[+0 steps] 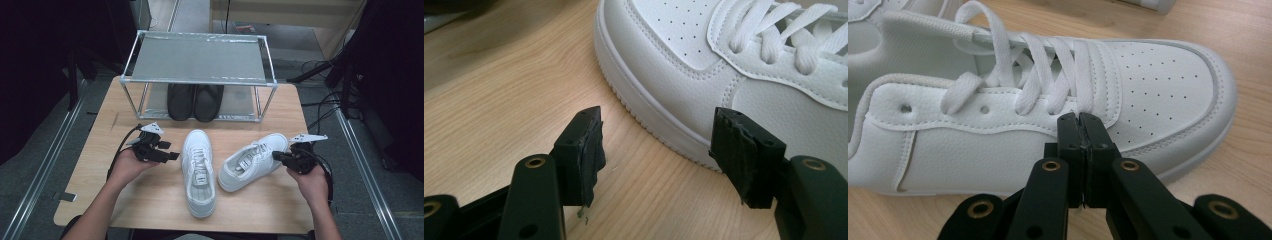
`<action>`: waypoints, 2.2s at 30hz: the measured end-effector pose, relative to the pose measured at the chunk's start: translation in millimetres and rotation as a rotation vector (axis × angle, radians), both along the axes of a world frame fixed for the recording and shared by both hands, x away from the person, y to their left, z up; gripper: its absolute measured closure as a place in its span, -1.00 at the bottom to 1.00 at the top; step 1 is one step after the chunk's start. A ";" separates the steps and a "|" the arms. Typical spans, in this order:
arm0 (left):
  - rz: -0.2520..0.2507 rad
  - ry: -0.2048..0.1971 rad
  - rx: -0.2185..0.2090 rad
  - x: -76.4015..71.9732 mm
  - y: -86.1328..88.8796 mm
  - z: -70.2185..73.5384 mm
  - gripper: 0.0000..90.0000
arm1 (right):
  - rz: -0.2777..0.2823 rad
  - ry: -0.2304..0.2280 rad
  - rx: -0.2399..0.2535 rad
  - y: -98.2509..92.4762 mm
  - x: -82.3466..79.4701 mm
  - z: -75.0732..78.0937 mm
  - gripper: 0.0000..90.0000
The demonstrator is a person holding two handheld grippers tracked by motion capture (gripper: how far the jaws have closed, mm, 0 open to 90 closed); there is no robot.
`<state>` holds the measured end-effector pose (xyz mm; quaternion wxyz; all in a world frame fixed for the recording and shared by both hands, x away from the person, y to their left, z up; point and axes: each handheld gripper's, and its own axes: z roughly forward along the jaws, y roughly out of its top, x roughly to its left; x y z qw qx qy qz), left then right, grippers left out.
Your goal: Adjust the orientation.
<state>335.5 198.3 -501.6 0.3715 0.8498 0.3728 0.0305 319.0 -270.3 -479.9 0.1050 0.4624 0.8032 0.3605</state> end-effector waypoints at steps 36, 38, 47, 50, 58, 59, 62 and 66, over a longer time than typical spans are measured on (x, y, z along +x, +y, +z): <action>0.089 -0.031 -0.009 -32.0 32.9 0.7 -0.16 | 0.099 -0.084 -0.071 60.2 37.2 -1.8 1.00; 0.091 -0.028 -0.008 -32.3 32.9 0.3 -0.16 | 0.101 -0.090 -0.072 64.6 38.9 -2.2 1.00; 0.083 -0.027 -0.005 -32.3 31.6 0.4 -0.16 | 0.105 -0.091 -0.021 73.0 42.4 -2.3 1.00; 0.087 -0.028 -0.012 -32.0 32.5 0.3 -0.16 | 0.118 -0.114 0.019 72.6 37.3 5.5 1.00; 0.080 -0.025 -0.008 -30.5 30.2 0.0 -0.16 | 0.174 -0.123 0.079 84.6 22.5 19.6 1.00; 0.078 -0.027 -0.007 -30.0 29.9 -0.1 -0.16 | 0.179 -0.123 0.082 87.2 20.6 20.7 1.00; 0.075 -0.023 -0.007 -28.9 28.8 -0.1 -0.16 | 0.211 -0.126 0.082 95.5 14.0 23.0 1.00; 0.065 -0.023 -0.008 -26.9 27.3 0.0 -0.16 | 0.242 -0.117 0.082 104.7 5.1 23.8 1.00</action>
